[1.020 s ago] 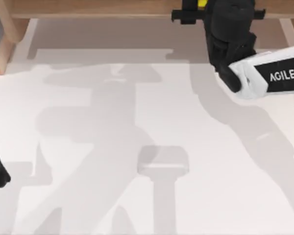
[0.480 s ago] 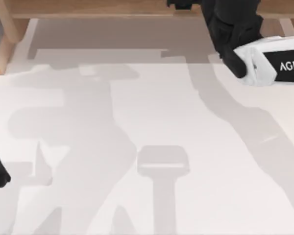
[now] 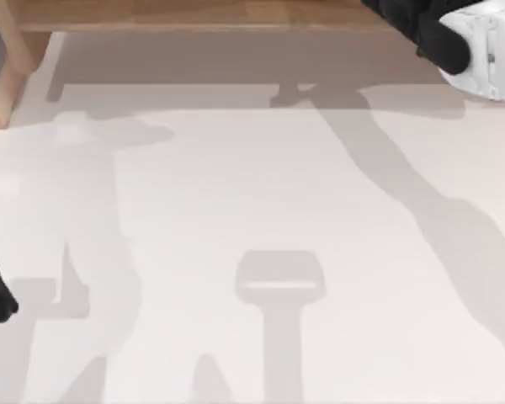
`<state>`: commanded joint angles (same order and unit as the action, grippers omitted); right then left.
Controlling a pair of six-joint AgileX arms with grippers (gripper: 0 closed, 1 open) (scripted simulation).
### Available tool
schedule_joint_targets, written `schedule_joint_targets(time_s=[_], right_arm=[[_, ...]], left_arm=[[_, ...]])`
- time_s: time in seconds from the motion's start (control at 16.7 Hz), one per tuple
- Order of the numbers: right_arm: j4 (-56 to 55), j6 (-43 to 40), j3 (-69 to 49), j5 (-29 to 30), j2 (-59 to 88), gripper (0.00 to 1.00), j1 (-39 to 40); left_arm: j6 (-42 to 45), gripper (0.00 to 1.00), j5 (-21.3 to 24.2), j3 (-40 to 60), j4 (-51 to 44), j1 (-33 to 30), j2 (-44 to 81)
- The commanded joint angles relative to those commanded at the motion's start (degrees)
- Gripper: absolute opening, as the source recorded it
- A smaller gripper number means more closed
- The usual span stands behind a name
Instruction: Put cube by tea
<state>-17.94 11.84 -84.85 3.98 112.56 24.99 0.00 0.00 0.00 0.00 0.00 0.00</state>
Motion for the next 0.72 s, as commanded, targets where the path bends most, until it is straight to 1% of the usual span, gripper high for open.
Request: schedule_joint_targets(time_s=[0.18,0.36,0.54,0.72], right_arm=[[14.49,0.11,-0.62,-4.01,-3.18,0.00,-1.96],[30.17,-1.13,-0.68,-6.28,-5.12,0.00,-5.00],[47.03,-3.07,-0.19,-6.91,-5.14,0.00,-9.20],[62.76,-5.09,0.41,-6.35,-3.64,0.00,-14.08]], left_arm=[[0.00,1.00,0.00,0.00,0.00,0.00,0.00],[0.00,1.00,0.00,0.00,0.00,0.00,0.00],[0.00,1.00,0.00,0.00,0.00,0.00,0.00],[0.00,1.00,0.00,0.00,0.00,0.00,0.00]])
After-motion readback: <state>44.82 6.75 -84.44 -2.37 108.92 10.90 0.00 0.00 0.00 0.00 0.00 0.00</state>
